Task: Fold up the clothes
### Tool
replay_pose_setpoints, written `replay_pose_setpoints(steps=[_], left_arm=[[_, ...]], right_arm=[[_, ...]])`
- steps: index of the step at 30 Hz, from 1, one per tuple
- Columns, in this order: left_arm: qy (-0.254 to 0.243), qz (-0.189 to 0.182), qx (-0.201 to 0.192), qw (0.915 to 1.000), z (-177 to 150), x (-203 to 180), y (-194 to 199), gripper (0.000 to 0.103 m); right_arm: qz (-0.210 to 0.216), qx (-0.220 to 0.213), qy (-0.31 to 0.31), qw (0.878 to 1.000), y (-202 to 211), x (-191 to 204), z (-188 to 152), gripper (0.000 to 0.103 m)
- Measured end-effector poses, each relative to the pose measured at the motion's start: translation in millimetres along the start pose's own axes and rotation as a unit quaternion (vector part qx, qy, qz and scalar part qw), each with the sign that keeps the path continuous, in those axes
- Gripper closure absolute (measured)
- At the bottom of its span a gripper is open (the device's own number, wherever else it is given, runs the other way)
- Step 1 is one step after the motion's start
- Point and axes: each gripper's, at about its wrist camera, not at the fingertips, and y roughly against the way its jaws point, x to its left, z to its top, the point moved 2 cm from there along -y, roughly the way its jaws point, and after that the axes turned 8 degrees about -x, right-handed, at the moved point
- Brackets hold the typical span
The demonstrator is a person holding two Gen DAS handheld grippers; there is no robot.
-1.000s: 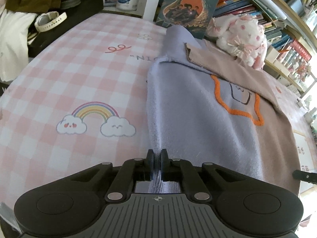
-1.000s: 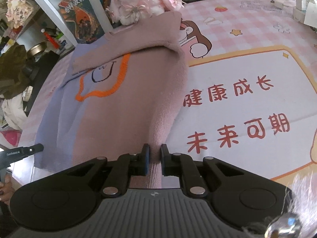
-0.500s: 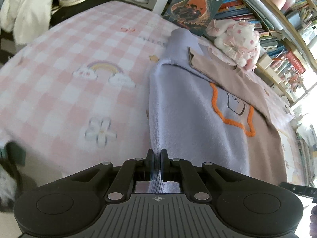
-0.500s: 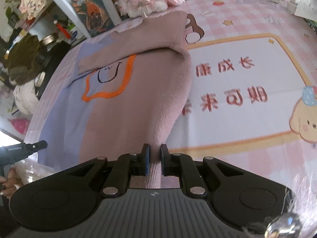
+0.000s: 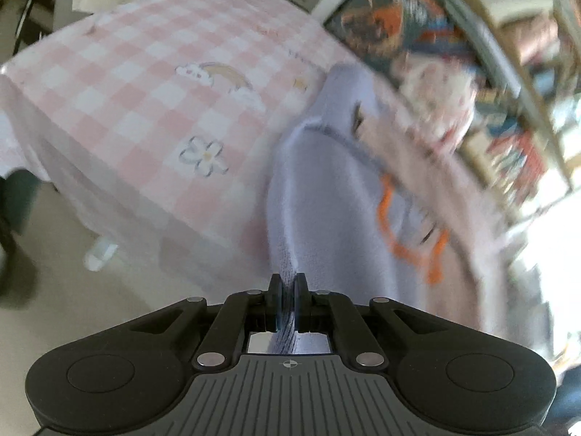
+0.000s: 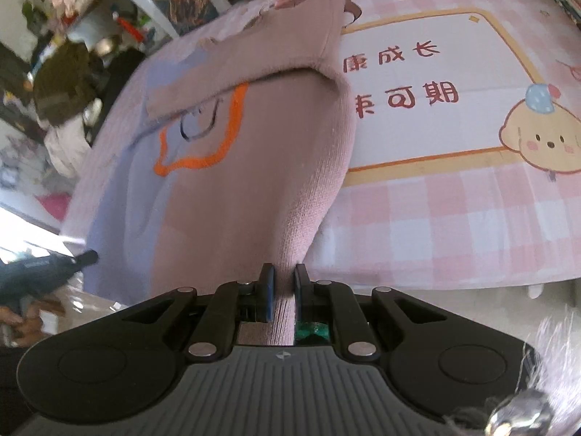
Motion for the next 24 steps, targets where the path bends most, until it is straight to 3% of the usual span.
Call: replay_pose_setpoints(steps=[7,12,18,24], left_arm=[[0.058,-0.088,-0.065,0.9923,47.6,-19.3,4.9,0.099],[0.083,-0.141,-0.109,0.9806,94.9,-38.8,-19.0,0.099],[0.062,-0.155,-0.118,0.9790,150.4,-68.0,-70.2,0.099],[0.041,-0.163,-0.085,0.9820,179.9,-83.0,-117.2,0.099]], right_arm=[[0.075,-0.078,-0.064,0.992,24.8,5.8,45.5,0.093],[0.109,-0.159,-0.119,0.974,30.4,3.8,90.7,0.093],[0.093,-0.240,-0.158,0.953,24.4,2.5,143.4,0.101],[0.035,-0.245,-0.113,0.962,-4.7,12.7,181.7,0.101]])
